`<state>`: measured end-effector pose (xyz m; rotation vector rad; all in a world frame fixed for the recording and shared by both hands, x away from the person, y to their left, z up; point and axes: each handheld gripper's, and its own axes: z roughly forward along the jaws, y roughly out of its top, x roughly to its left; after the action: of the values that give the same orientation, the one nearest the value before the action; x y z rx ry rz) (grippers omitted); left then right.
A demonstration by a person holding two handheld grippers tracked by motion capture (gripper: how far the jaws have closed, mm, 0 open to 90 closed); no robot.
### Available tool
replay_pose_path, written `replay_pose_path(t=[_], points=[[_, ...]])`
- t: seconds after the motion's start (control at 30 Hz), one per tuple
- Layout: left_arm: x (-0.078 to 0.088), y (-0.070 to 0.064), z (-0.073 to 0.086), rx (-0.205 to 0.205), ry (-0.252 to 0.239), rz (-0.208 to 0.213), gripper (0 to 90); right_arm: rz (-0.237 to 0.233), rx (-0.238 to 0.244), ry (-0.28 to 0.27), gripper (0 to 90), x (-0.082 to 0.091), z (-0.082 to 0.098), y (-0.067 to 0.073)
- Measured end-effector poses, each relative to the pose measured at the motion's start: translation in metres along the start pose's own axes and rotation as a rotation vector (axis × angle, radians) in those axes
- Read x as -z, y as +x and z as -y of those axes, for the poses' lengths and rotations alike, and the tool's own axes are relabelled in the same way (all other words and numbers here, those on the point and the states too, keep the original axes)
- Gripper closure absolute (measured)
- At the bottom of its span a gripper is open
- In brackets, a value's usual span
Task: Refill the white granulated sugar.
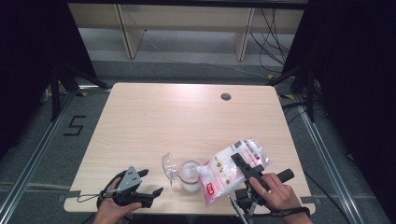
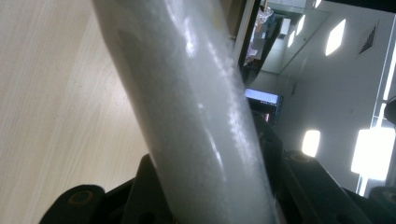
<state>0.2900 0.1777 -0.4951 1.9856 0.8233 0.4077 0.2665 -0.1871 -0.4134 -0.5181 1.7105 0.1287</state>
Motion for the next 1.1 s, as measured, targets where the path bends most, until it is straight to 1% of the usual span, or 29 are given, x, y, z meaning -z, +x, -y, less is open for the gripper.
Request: replay_pose_path(t=[0.03, 0.07, 0.1, 0.13, 0.17, 0.2, 0.23, 0.27, 0.3, 0.37, 0.43, 0.47, 0.53, 0.57, 0.6, 0.63, 0.67, 0.7, 0.73, 0.77, 0.8, 0.83, 0.9, 0.93, 0.97, 1.0, 1.03, 1.07, 1.1], points=[[0.000, 0.000, 0.000, 0.001, 0.000, 0.000, 16.9, 0.006, 0.005, -0.007, 68.2, 0.000, 0.000, 0.000], [0.000, 0.000, 0.000, 0.000, 0.001, 0.000, 16.9, 0.018, -0.006, -0.015, 68.3, 0.000, -0.001, 0.001], [0.000, 0.000, 0.000, 0.000, 0.000, 0.000, 16.9, 0.002, -0.005, -0.008, 68.3, 0.000, -0.001, 0.000], [0.000, 0.000, 0.000, 0.000, 0.000, 0.000, 16.9, 0.011, -0.022, -0.011, 68.3, 0.000, -0.001, 0.002], [0.000, 0.000, 0.000, 0.000, 0.000, 0.000, 16.9, -0.013, -0.062, 0.019, 68.3, 0.002, -0.001, 0.005], [0.000, 0.000, 0.000, 0.001, 0.000, 0.000, 16.9, -0.008, -0.029, 0.010, 68.3, 0.002, -0.002, 0.002], [0.000, 0.000, 0.000, 0.000, 0.000, 0.000, 16.9, -0.005, -0.013, -0.003, 68.3, 0.001, -0.002, 0.001], [0.000, 0.000, 0.000, 0.001, 0.000, 0.000, 16.9, 0.006, -0.028, -0.013, 68.4, 0.001, -0.003, 0.003], [0.000, 0.000, 0.000, 0.001, 0.001, 0.000, 16.9, -0.012, -0.036, 0.005, 68.4, 0.002, -0.003, 0.003], [0.000, 0.000, 0.000, 0.000, 0.001, 0.000, 16.9, -0.002, 0.008, -0.013, 68.4, 0.001, -0.005, -0.001], [0.000, 0.000, 0.000, 0.000, 0.001, 0.000, 16.9, -0.008, -0.020, -0.013, 68.4, 0.001, -0.006, 0.002], [0.000, 0.000, 0.000, 0.000, 0.001, 0.000, 16.9, 0.002, 0.008, -0.023, 68.5, 0.000, -0.007, -0.001], [-0.001, 0.000, 0.000, 0.001, -0.002, 0.005, 16.9, -0.004, -0.046, -0.021, 68.5, 0.000, -0.008, 0.004], [-0.001, 0.000, 0.000, 0.001, -0.002, 0.005, 16.9, -0.012, -0.015, -0.019, 68.5, 0.000, -0.009, 0.001], [-0.001, 0.000, 0.000, -0.002, -0.003, 0.005, 16.9, -0.007, -0.005, -0.029, 68.5, -0.001, -0.009, 0.000], [-0.002, 0.000, 0.000, 0.005, -0.008, 0.005, 16.9, 0.001, 0.005, -0.039, 68.5, -0.001, -0.009, -0.001], [-0.002, -0.001, 0.000, 0.008, -0.010, 0.005, 16.9, -0.009, -0.023, -0.024, 68.5, -0.001, -0.010, 0.001], [-0.002, -0.001, 0.000, 0.008, -0.010, 0.005, 16.9, -0.013, -0.016, -0.019, 68.6, -0.001, -0.010, 0.000], [-0.002, -0.001, 0.001, 0.008, -0.010, 0.005, 16.9, -0.016, -0.014, -0.028, 68.6, -0.002, -0.010, 0.000], [-0.002, 0.000, 0.000, 0.007, -0.010, 0.005, 16.9, -0.009, 0.007, -0.035, 68.6, -0.003, -0.011, -0.002], [-0.002, -0.001, 0.001, 0.011, -0.010, 0.005, 16.9, -0.018, -0.024, -0.033, 68.6, -0.003, -0.011, 0.000], [-0.002, -0.001, 0.001, 0.012, -0.010, 0.005, 16.9, -0.022, -0.043, -0.026, 68.7, -0.003, -0.012, 0.002], [-0.001, 0.000, 0.001, 0.000, -0.003, 0.005, 16.9, -0.027, -0.063, -0.016, 68.8, -0.003, -0.012, 0.003], [-0.001, 0.000, 0.001, 0.001, -0.003, 0.005, 16.9, -0.023, -0.056, -0.021, 68.8, -0.004, -0.012, 0.002], [-0.001, 0.000, 0.001, 0.000, -0.003, 0.004, 16.9, -0.019, -0.031, -0.037, 68.8, -0.005, -0.013, 0.000], [-0.002, 0.000, 0.001, 0.000, -0.003, 0.004, 16.9, -0.017, -0.019, -0.044, 68.8, -0.007, -0.013, -0.001], [-0.002, 0.000, 0.001, -0.001, -0.002, 0.004, 16.9, -0.026, -0.055, -0.025, 68.9, -0.006, -0.013, 0.001], [-0.002, 0.000, 0.001, 0.000, -0.003, 0.004, 16.9, -0.008, -0.045, -0.039, 68.9, -0.007, -0.013, 0.001], [-0.001, 0.000, 0.001, 0.000, -0.003, 0.004, 16.9, -0.019, -0.015, -0.032, 68.9, -0.008, -0.013, -0.001]])
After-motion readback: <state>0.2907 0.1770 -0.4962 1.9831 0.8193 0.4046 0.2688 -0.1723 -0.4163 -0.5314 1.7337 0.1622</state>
